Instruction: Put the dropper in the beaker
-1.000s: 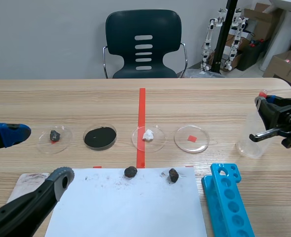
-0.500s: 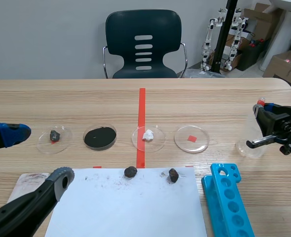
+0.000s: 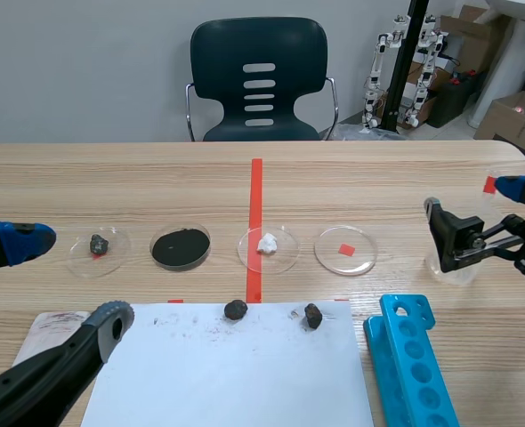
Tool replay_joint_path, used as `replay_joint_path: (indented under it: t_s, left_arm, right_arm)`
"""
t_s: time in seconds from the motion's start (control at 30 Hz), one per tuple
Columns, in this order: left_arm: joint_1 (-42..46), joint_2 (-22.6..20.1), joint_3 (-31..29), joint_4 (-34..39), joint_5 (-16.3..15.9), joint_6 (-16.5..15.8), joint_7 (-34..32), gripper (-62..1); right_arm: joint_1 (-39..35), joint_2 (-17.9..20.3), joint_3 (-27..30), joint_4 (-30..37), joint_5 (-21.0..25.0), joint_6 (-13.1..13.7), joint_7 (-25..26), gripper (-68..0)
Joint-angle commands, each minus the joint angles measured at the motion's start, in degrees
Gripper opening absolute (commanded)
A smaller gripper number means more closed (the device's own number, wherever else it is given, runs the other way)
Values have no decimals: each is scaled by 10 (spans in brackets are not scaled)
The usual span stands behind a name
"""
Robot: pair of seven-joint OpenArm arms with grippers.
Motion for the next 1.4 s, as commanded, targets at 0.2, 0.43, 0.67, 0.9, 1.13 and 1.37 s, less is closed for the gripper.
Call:
replay_joint_path:
  t_s: [0.2,0.43,0.67,0.9,1.13,1.37]
  left_arm:
    - [0,1,1,3,-8,-1,-8,-50]
    - [0,1,1,3,-8,-1,-8,-50]
    - [0,1,1,3,-8,-1,-8,-50]
    - [0,1,1,3,-8,-1,-8,-50]
    - [0,1,1,3,-8,-1,-8,-50]
    - [0,1,1,3,-8,-1,-8,-50]
  right_arm:
    - [-53,43,15,94,35,-14,40,-82]
    - [-77,44,17,107,35,-13,69,-82]
    - [-77,44,17,107,34,-13,69,-82]
    - [-77,44,17,107,34,-13,69,-82]
    - [-77,44,17,107,34,-13,68,-82]
    - [-77,44,17,107,34,-13,68,-82]
